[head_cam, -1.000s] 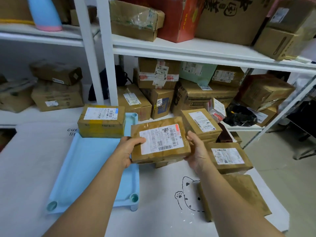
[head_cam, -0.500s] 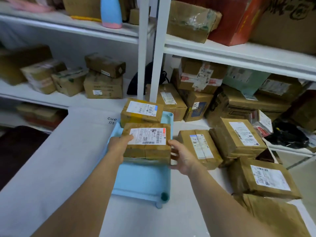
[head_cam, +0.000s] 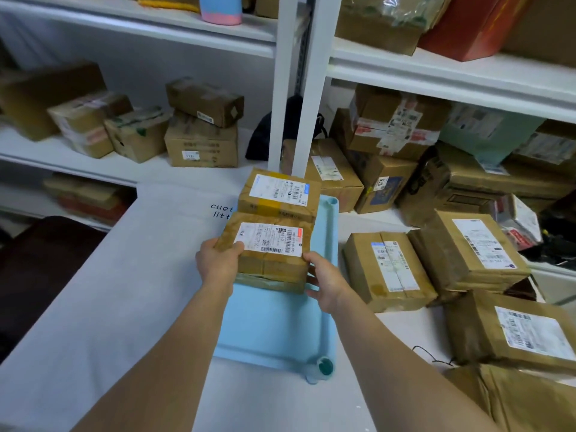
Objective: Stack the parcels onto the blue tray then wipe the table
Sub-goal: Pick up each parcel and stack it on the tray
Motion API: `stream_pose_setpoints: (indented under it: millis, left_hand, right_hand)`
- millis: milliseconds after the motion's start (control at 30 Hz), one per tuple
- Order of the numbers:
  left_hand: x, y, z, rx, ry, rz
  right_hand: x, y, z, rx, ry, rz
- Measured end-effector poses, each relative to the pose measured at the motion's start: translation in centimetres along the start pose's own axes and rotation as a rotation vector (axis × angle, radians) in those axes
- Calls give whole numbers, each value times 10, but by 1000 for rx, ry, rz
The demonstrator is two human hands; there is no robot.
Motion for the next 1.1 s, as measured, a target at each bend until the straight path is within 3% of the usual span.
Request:
stream_pose_setpoints:
  millis: [367, 533, 700, 833, 933, 1067, 1100]
  left_hand:
    - [-6, -3, -4, -44, -159, 46]
    - [-26, 14, 15, -345, -396, 154]
    - [-76, 52, 34, -570, -421, 35]
    - [-121, 78, 27, -600, -417, -122]
    - [-152, 85, 9, -529, -497, -279]
    - [-176, 73, -28, -298, -607, -471]
    - [-224, 78, -52, -256, -644, -510]
  right_hand:
    - [2, -5, 3, -28, -33, 50]
    - [26, 2, -4, 24, -145, 257]
    - [81, 14, -7, 64, -303, 425]
    - [117, 19, -1, 39, -344, 499]
    - [140, 17, 8, -19, -402, 571]
    - [166, 15, 27, -77, -361, 609]
    - [208, -2, 37, -96, -351, 643]
Point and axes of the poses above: each hand's wrist, its own y-axis away from the middle knuckle, its own x-axis out of the back of the hand, z = x × y, the point moved 1 cm from there along -y, towards the middle knuckle, and after that the axes turned 4 degrees about y, right-handed, at the moved point
